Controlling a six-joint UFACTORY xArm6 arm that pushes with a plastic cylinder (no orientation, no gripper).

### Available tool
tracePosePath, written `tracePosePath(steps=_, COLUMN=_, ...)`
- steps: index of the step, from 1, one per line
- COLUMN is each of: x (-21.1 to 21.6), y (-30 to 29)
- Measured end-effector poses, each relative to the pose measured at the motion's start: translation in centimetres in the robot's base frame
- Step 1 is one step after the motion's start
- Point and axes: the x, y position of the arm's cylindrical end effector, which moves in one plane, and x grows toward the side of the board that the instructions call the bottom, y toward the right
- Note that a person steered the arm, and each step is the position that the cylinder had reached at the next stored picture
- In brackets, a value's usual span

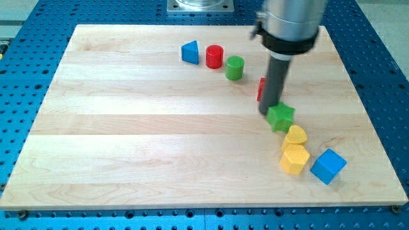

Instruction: Push the red star into the green star

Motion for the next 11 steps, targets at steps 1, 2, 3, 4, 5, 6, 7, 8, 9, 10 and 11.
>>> tracePosePath(steps=1, x=1.8, y=0.0)
tracePosePath(steps=2, x=1.7, y=-9.1)
tracePosePath(steps=3, x=-1.5, y=-11.1)
tracePosePath(steps=4, x=-5.0, y=-7.1)
tracePosePath(steps=5, x=-5.9, y=-2.2)
tracePosePath(steps=6, x=-5.6, y=1.9)
tracePosePath(steps=7, x=-2.8, y=4.5)
tracePosePath(steps=8, x=-1.6, y=4.8)
tracePosePath(steps=9, x=-5.7, y=5.8)
tracePosePath(steps=10, x=-6.1, y=9.8)
tracePosePath(steps=11, x=-1.9, y=8.2)
